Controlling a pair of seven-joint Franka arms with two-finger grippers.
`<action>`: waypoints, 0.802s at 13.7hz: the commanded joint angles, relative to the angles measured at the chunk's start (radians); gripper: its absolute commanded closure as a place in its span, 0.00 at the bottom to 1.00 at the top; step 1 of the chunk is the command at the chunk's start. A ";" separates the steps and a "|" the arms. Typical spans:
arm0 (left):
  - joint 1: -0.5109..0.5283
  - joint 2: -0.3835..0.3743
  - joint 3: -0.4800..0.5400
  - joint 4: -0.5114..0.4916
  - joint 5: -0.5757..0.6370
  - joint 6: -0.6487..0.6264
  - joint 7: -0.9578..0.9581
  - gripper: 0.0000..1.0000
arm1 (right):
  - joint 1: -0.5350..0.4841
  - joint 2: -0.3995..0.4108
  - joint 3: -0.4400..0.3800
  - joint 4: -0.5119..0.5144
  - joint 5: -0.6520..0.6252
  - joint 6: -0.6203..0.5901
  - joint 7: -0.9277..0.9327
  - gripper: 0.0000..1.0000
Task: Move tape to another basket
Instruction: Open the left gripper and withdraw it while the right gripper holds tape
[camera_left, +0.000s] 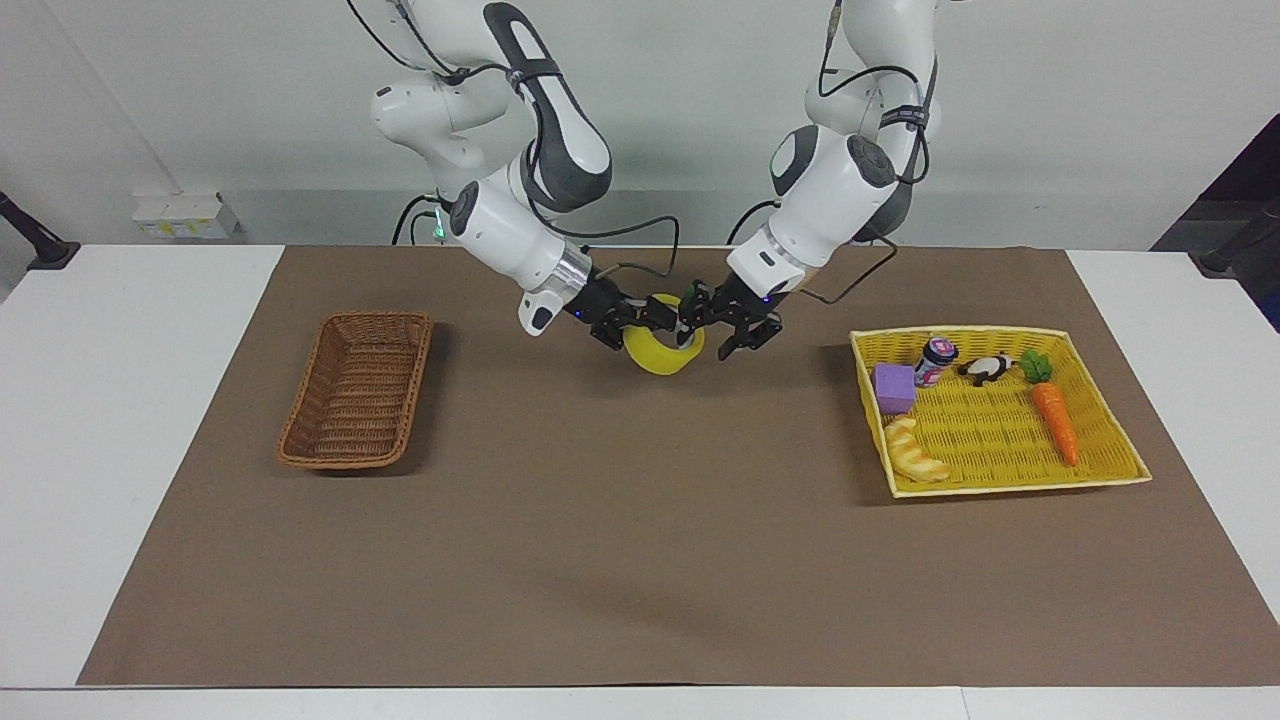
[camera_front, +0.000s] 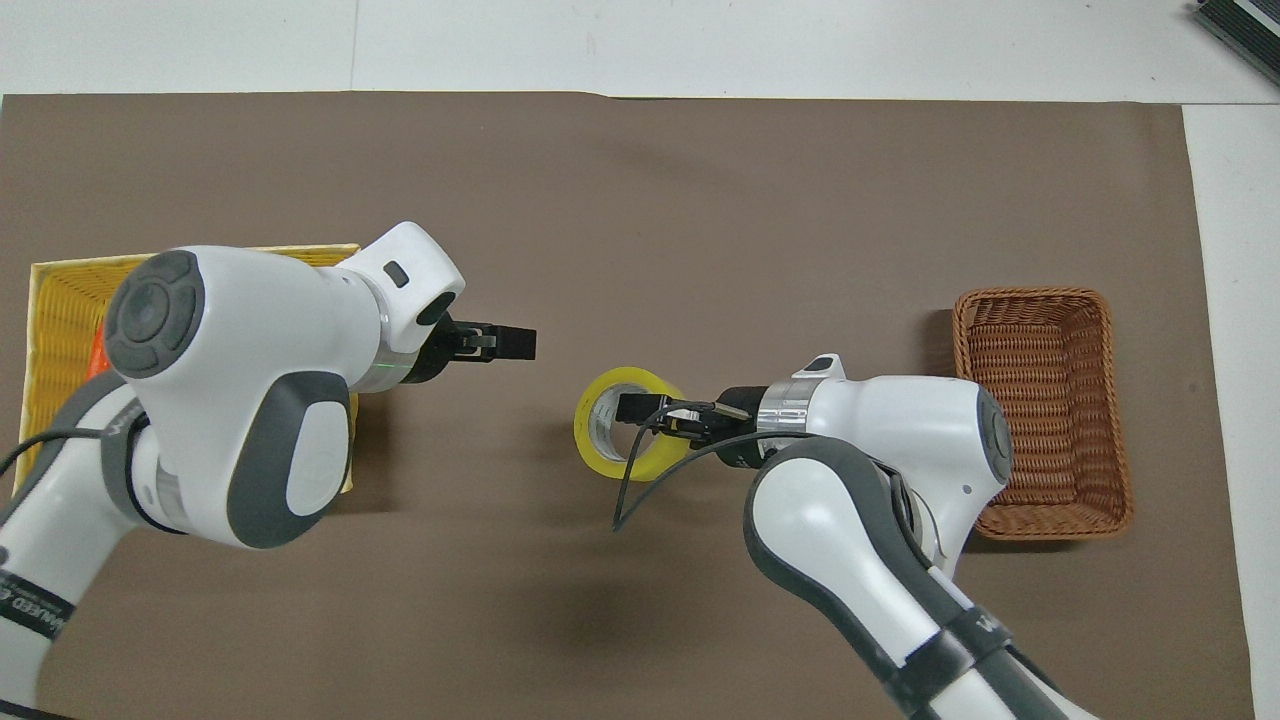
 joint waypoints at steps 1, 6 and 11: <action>0.054 -0.012 -0.004 0.060 0.112 -0.121 -0.002 0.00 | -0.028 -0.027 0.002 0.005 0.024 -0.035 -0.030 1.00; 0.160 -0.015 -0.002 0.213 0.286 -0.308 0.028 0.00 | -0.136 -0.065 -0.007 0.037 -0.032 -0.182 -0.036 1.00; 0.273 -0.013 0.002 0.457 0.302 -0.585 0.172 0.00 | -0.322 -0.071 -0.007 0.130 -0.184 -0.441 -0.042 1.00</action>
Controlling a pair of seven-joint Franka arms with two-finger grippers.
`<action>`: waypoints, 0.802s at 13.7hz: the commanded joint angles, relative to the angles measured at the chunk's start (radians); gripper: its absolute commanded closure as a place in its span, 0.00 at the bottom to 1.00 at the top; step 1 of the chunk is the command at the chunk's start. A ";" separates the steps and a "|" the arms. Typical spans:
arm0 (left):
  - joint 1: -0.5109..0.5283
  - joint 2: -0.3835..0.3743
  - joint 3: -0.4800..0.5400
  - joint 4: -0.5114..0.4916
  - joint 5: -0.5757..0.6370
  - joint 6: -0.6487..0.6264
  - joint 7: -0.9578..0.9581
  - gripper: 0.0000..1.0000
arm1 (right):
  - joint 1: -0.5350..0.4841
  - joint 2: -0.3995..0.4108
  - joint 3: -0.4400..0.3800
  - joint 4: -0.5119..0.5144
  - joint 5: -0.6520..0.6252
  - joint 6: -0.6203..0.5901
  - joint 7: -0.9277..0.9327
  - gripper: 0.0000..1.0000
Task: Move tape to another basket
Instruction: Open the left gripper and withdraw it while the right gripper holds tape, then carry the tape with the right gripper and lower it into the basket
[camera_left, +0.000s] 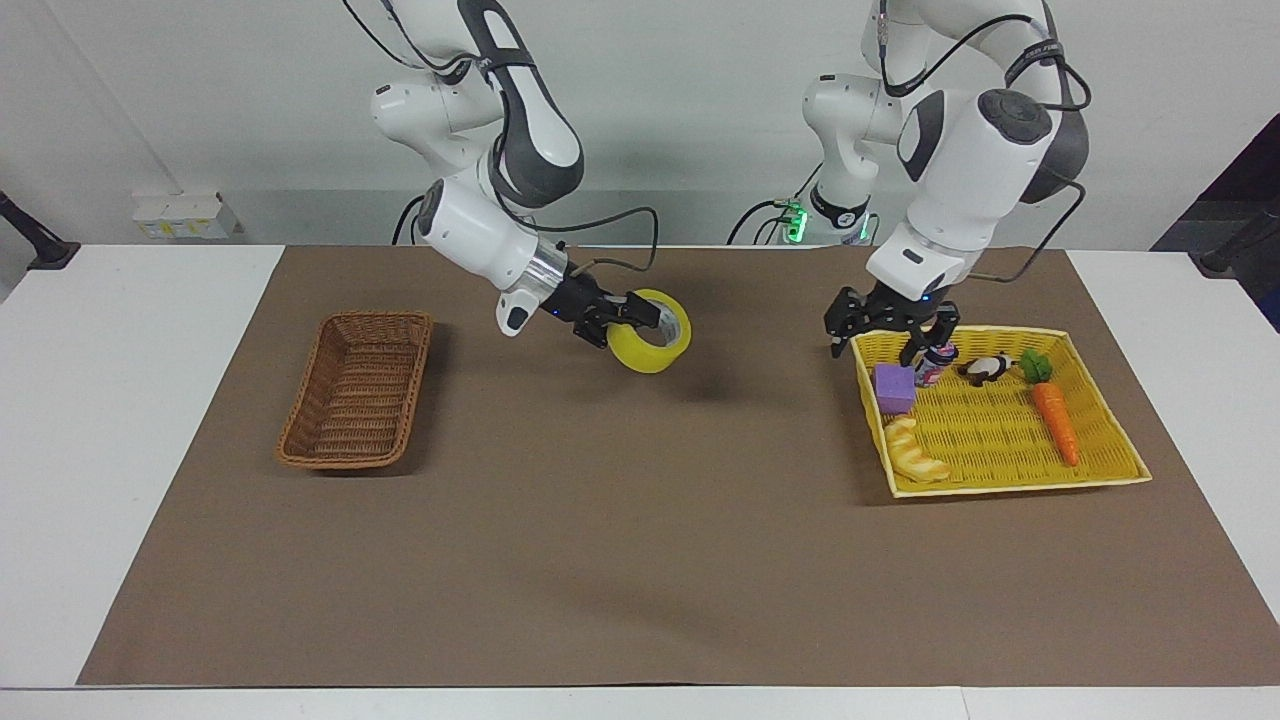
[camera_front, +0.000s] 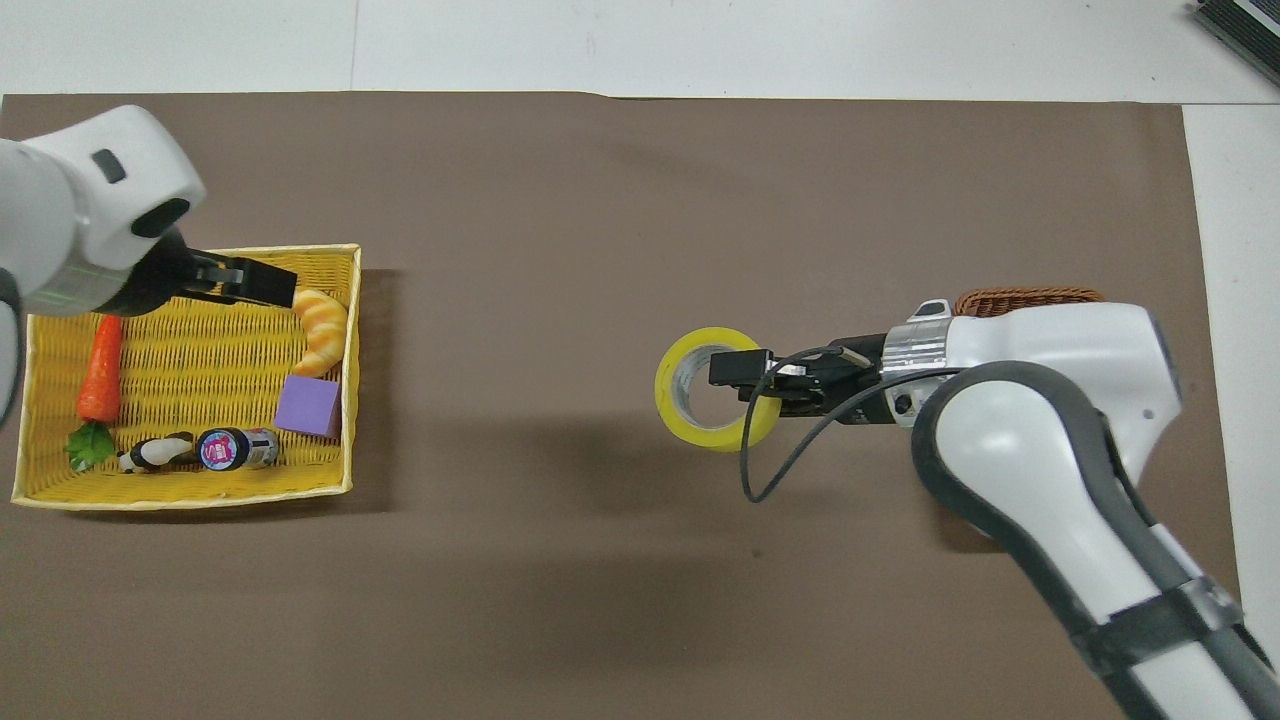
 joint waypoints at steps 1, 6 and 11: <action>0.061 0.009 -0.004 0.143 0.015 -0.171 0.074 0.00 | -0.108 -0.007 0.005 0.048 -0.073 -0.142 -0.050 1.00; 0.138 -0.038 -0.003 0.197 0.013 -0.270 0.153 0.00 | -0.306 -0.007 0.005 0.065 -0.154 -0.308 -0.221 1.00; 0.142 -0.069 -0.007 0.149 0.018 -0.264 0.147 0.00 | -0.439 -0.008 0.004 0.065 -0.358 -0.360 -0.332 1.00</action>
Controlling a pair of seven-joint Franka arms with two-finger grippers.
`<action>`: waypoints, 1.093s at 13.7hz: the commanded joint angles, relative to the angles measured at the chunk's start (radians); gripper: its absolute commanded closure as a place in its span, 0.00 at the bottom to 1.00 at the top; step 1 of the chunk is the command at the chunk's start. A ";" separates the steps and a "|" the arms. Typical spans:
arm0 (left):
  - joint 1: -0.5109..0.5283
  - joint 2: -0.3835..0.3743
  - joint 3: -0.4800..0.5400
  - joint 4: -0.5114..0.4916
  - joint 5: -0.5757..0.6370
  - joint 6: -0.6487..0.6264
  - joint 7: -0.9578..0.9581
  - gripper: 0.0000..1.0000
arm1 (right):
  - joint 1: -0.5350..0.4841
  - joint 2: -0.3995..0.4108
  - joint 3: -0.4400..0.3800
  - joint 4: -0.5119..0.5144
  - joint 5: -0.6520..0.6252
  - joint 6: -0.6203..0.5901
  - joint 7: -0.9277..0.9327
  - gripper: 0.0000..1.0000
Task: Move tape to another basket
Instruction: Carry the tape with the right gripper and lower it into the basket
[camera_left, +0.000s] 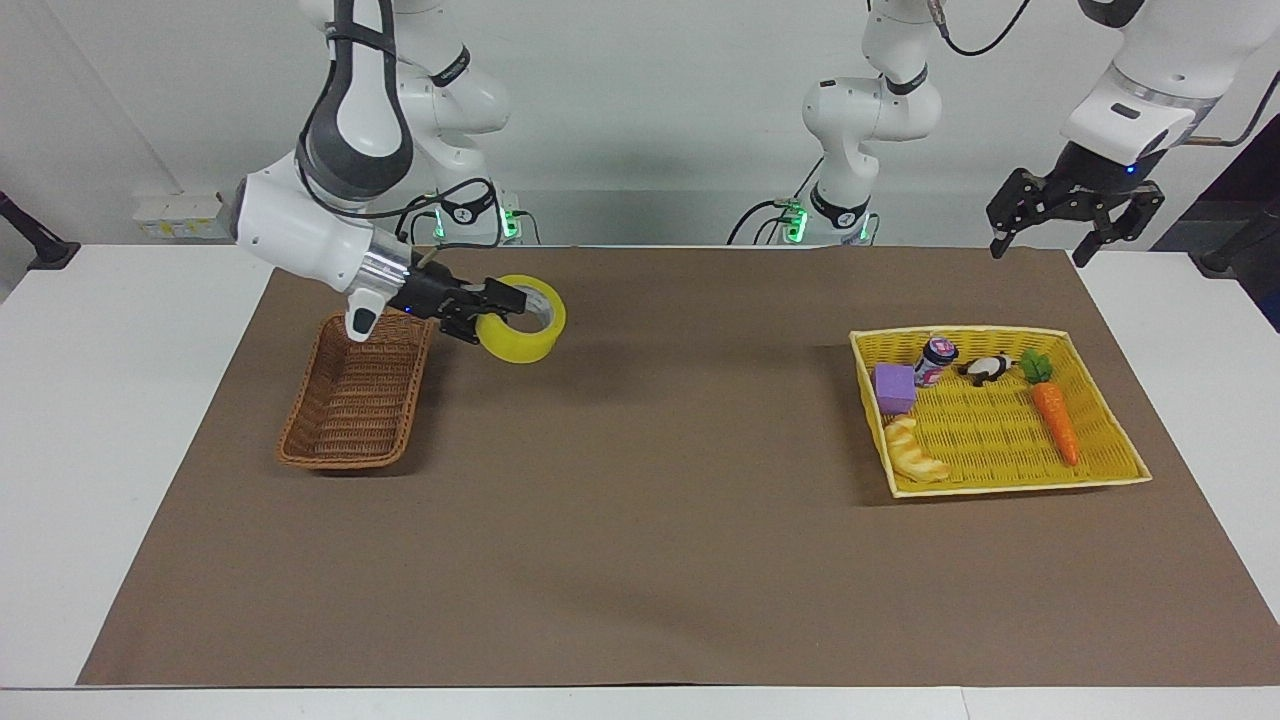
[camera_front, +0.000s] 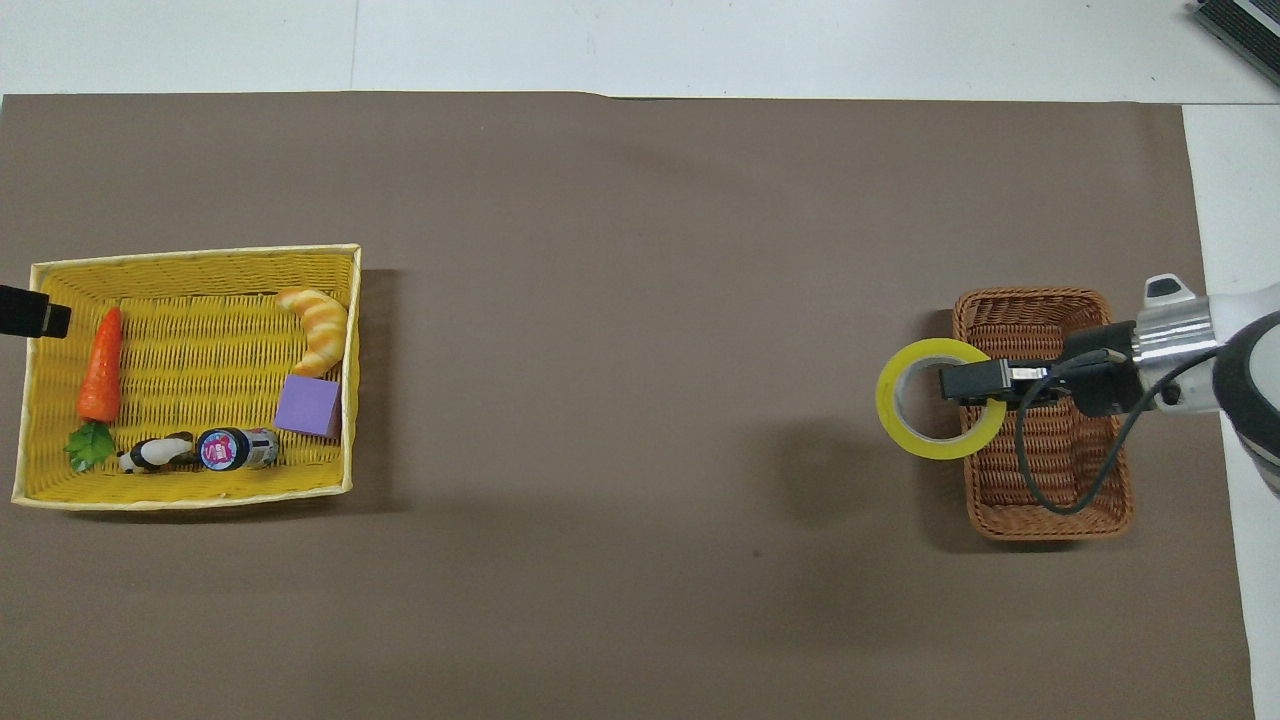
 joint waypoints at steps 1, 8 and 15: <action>0.022 -0.025 -0.008 -0.037 0.017 -0.008 0.010 0.00 | -0.061 -0.007 0.010 0.013 -0.111 -0.029 -0.047 1.00; 0.035 -0.072 0.011 -0.104 0.017 -0.026 -0.003 0.00 | -0.106 -0.007 0.006 -0.005 -0.444 0.081 0.001 1.00; 0.021 -0.071 0.029 -0.098 0.016 -0.029 -0.020 0.00 | -0.094 0.046 0.012 -0.114 -0.613 0.336 0.098 1.00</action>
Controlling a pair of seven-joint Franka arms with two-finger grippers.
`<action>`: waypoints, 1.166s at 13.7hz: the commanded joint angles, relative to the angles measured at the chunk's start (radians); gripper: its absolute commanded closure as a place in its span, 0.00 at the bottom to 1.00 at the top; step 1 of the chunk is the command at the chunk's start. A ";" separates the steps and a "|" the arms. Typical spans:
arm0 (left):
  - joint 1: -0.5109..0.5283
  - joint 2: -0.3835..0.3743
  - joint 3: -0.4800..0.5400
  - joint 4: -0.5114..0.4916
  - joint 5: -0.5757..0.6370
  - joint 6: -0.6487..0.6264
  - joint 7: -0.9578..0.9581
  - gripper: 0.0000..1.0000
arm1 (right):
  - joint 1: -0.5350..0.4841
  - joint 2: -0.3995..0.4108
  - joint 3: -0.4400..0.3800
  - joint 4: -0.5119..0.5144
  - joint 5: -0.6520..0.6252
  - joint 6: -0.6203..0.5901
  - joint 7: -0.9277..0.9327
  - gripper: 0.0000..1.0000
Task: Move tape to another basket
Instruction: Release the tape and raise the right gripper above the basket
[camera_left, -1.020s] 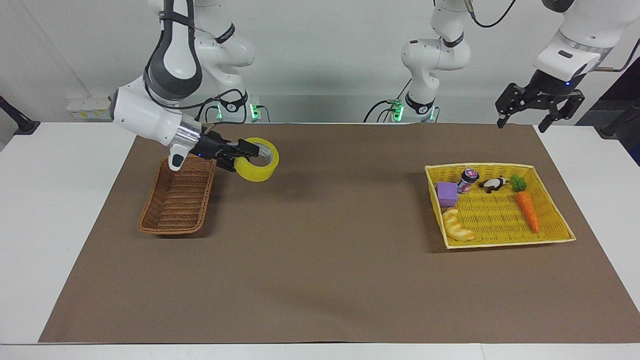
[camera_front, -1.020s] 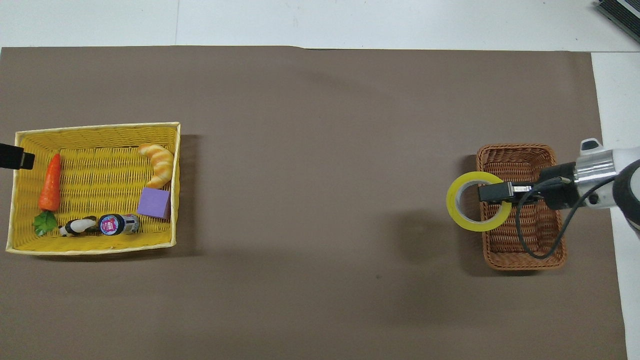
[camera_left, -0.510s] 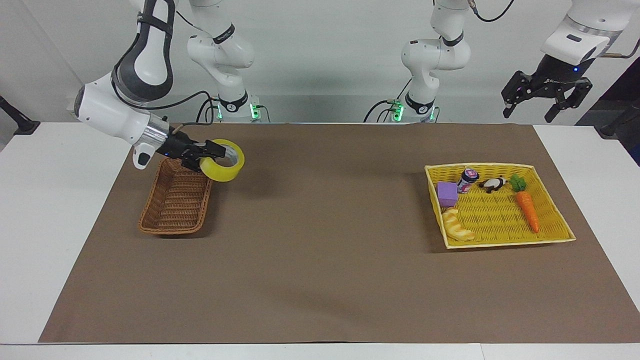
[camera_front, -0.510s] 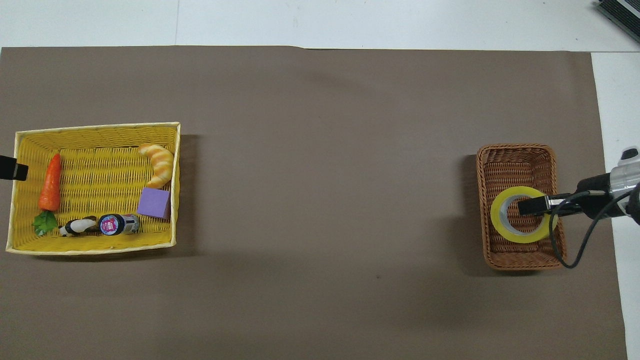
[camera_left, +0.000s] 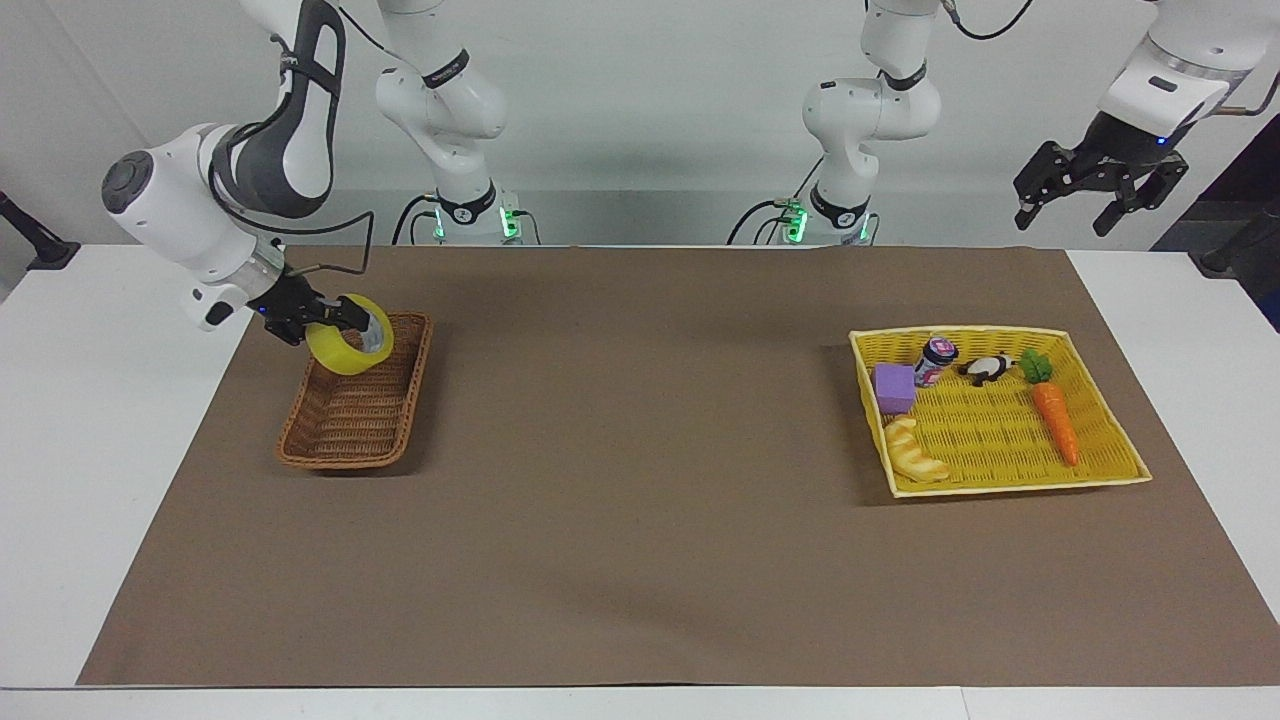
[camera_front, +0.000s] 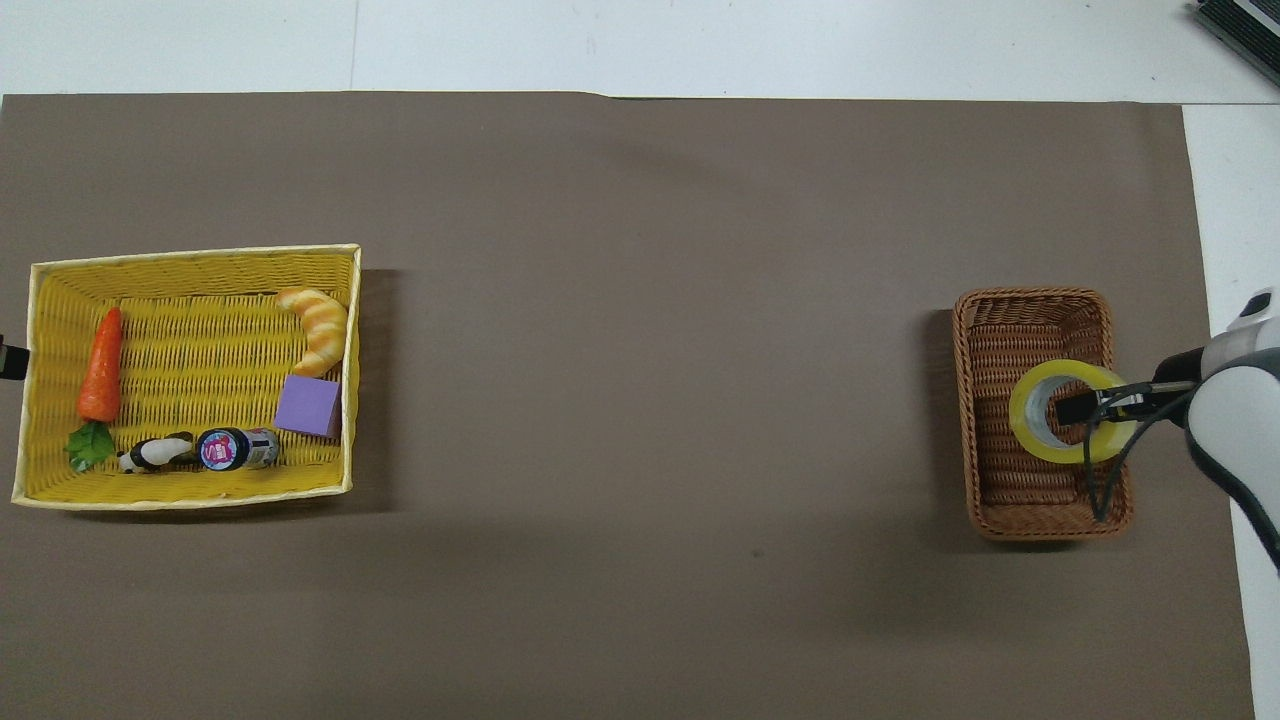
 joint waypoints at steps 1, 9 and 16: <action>-0.003 -0.021 -0.007 -0.022 0.016 -0.001 -0.011 0.00 | -0.002 0.012 0.010 -0.049 -0.047 0.069 0.077 1.00; 0.003 -0.021 -0.007 -0.022 0.016 -0.001 -0.011 0.00 | 0.003 0.008 0.012 -0.008 -0.049 -0.002 0.080 0.00; 0.003 -0.021 -0.007 -0.022 0.016 -0.001 -0.011 0.00 | 0.015 -0.006 0.015 0.121 -0.078 -0.120 0.081 0.00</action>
